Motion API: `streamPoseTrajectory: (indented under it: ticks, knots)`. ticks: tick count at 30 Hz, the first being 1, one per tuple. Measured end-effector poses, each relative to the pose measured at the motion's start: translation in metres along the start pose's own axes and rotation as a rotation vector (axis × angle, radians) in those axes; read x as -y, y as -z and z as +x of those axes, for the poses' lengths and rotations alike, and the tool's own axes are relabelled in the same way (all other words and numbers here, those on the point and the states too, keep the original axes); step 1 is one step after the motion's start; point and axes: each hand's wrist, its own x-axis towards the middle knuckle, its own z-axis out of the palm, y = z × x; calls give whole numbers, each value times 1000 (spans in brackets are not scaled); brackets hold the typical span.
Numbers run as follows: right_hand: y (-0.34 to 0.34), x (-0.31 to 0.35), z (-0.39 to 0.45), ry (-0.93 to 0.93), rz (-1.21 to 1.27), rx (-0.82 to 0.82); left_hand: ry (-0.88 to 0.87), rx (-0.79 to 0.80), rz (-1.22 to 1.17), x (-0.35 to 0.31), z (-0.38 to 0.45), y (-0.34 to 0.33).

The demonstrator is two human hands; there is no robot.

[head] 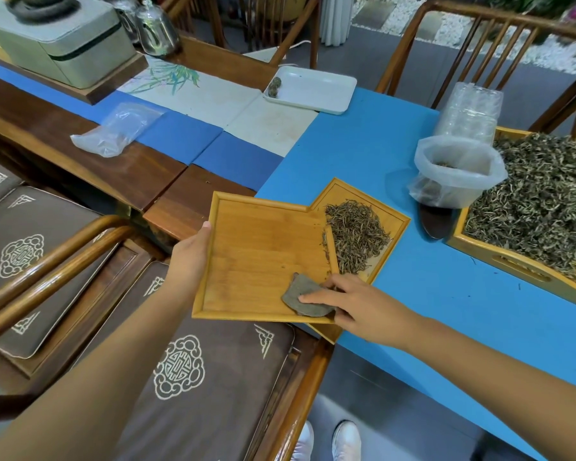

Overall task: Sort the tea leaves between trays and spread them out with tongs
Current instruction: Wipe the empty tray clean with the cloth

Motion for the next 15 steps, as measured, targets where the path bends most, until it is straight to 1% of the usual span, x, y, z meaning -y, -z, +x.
streamPoseTrajectory:
  ticks: [6, 11, 15]
  knots:
    - [3, -5, 5, -12, -7, -70, -23, 68, 49, -3, -1, 2]
    - [12, -18, 20, -76, -57, -147, -31, 164, 78, -7, -2, 6]
    - [16, -29, 30, -123, -47, -174, -19, 166, 91, -7, -4, 7]
